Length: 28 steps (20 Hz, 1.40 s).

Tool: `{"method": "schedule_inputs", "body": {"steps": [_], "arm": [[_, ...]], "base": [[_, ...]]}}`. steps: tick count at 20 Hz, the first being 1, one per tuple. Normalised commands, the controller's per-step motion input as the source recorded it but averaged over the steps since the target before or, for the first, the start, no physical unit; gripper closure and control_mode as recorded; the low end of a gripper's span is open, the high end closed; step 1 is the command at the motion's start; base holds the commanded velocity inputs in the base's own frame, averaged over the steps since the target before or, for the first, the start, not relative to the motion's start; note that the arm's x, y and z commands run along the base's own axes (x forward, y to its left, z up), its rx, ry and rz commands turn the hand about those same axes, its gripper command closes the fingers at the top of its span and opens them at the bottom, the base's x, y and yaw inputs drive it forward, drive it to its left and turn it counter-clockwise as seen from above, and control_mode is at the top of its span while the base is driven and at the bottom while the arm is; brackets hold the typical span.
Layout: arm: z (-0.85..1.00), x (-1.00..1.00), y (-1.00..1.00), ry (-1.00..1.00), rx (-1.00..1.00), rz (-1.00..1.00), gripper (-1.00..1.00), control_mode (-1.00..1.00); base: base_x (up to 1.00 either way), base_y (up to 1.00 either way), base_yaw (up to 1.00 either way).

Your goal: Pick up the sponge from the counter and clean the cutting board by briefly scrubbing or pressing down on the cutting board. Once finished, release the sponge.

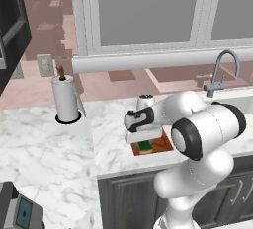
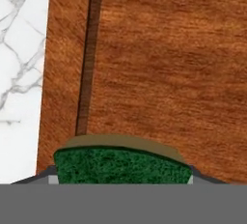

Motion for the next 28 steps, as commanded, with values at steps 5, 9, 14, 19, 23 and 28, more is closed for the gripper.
{"method": "schedule_inputs", "body": {"steps": [5, 9, 14, 19, 23, 28], "arm": [[-0.35, 0.03, -0.11, 0.0, 0.0, 0.0, 1.0, -1.0], [0.07, 0.0, -0.44, 0.0, 0.02, 0.0, 1.0, -1.0], [-0.05, 0.0, -0.67, 0.0, 0.0, 0.0, 1.0, -1.0], [-0.61, 0.0, -0.32, 0.0, -0.02, 0.0, 1.0, -1.0], [-0.3, 0.05, -0.2, 0.0, -0.01, 0.0, 1.0, -1.0], [0.0, 0.36, -0.48, -0.01, 0.0, 0.0, 1.0, -1.0]], "base": [[0.0, 0.0, 0.0], [0.0, 0.0, 0.0], [0.0, 0.0, 0.0], [0.0, 0.0, 0.0], [0.0, 0.0, 0.0], [0.0, 0.0, 0.0]]}}
